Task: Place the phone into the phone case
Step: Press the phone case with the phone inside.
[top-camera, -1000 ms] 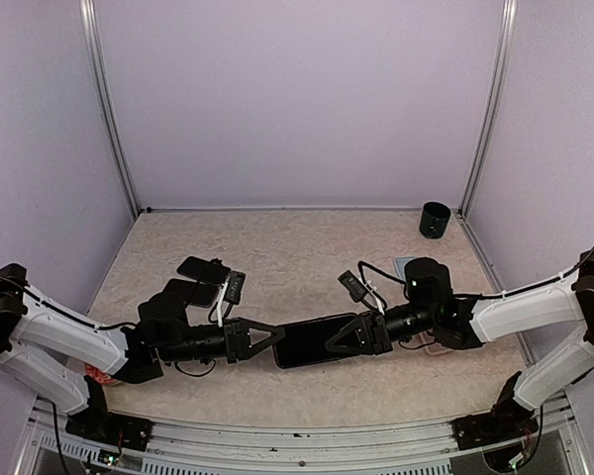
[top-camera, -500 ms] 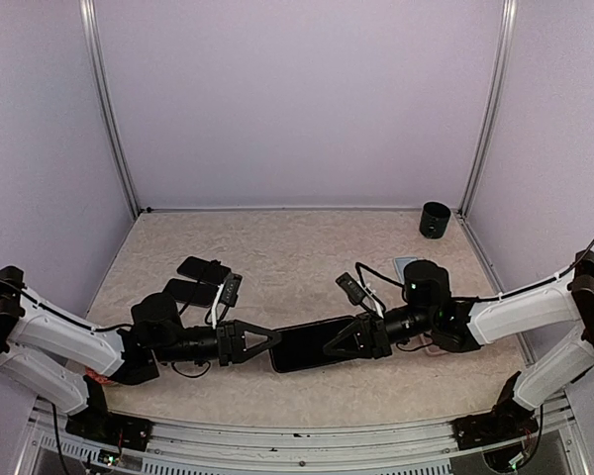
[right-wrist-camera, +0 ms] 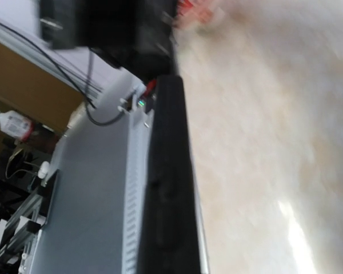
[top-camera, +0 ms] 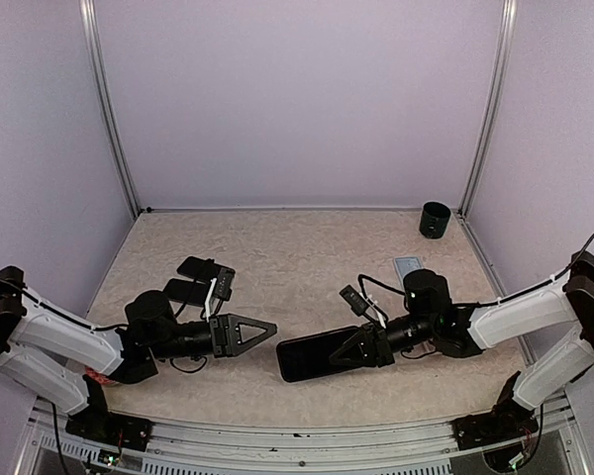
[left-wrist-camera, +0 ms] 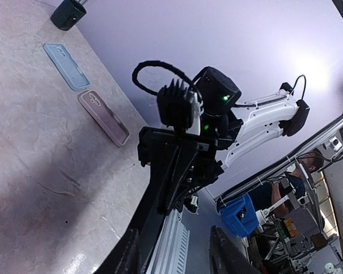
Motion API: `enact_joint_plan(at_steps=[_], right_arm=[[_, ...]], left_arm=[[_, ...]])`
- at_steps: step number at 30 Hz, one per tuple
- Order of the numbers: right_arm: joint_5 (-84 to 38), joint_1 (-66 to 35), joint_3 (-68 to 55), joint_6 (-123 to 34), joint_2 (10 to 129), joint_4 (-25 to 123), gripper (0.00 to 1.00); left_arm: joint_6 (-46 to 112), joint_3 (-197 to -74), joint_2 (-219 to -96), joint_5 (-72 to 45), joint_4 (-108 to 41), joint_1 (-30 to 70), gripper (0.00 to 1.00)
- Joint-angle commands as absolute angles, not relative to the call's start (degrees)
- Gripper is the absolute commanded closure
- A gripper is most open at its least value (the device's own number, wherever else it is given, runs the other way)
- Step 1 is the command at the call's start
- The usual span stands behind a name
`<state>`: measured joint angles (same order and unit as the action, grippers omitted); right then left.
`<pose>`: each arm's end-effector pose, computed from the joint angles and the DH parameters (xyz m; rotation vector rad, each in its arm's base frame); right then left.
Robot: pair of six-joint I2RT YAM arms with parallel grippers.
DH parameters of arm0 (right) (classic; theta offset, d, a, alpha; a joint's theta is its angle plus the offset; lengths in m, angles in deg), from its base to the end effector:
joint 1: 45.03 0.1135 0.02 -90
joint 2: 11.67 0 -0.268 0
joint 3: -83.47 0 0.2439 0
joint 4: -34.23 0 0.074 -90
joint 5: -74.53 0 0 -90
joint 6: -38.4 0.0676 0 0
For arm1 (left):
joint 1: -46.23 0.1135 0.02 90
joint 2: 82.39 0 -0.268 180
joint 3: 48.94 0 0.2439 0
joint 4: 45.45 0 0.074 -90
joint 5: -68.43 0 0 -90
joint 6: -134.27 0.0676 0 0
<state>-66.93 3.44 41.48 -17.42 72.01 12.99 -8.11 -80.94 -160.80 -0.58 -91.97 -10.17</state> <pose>0.1470 0.2457 0.1771 -0.9701 2.0204 1.7437 0.1300 -0.2395 0.1996 0.4066 1.8301 -1.7003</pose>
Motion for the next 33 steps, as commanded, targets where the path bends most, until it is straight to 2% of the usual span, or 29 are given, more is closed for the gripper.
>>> enact_joint_plan(at_steps=[1, 10, 19, 33], right_arm=[[-66.01, 2.96, 41.18, -16.79, 69.99, 13.84, 1.0], [-65.72, 2.95, 39.87, -15.81, 66.44, 15.42, 1.0], [-64.93, 2.96, 39.07, -15.66, 63.74, 16.32, 1.0], [-62.42, 2.96, 36.52, -17.23, 62.95, 17.66, 1.0]], left_arm=[[-6.49, -82.5, -159.59, -2.5, -92.39, -11.64, 0.56], [-3.3, -83.57, -159.91, -10.11, -85.21, -13.73, 0.49], [-1.68, -84.0, -158.87, -12.03, -83.11, -15.63, 0.35], [-4.31, -84.97, -166.9, -6.13, -90.55, -18.07, 0.34]])
